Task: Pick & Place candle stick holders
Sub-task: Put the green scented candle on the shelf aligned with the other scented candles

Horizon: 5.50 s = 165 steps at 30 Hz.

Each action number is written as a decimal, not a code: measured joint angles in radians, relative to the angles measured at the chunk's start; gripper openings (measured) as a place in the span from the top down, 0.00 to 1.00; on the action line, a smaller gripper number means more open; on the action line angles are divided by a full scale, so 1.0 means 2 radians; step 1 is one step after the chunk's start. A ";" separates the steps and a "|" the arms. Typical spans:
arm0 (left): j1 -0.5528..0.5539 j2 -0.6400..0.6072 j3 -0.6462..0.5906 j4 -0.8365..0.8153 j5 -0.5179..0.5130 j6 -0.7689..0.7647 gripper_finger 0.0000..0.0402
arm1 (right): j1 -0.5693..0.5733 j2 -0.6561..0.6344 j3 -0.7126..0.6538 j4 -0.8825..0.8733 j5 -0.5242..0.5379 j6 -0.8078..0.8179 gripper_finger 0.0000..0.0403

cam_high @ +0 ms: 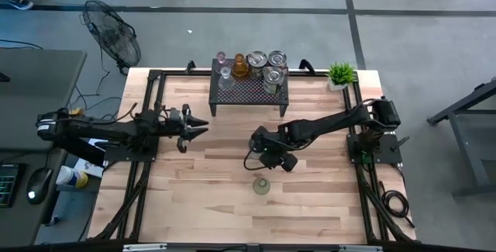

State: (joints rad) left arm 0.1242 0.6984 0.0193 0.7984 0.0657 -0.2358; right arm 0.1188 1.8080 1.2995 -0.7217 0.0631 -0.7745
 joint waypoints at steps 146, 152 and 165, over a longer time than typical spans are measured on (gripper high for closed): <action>0.000 -0.010 -0.003 -0.073 0.003 -0.012 0.71 | -0.189 0.043 0.337 -0.190 0.069 -0.119 1.00; 0.000 -0.010 -0.003 -0.075 0.003 -0.012 0.71 | -0.189 0.041 0.403 -0.214 0.056 -0.110 1.00; 0.000 -0.010 -0.003 -0.075 0.003 -0.016 0.71 | -0.198 0.102 0.482 -0.267 0.044 -0.125 1.00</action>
State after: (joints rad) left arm 0.1242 0.6784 0.0135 0.6475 0.0720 -0.2669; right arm -0.2768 2.0114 2.2641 -1.2560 0.1505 -1.0243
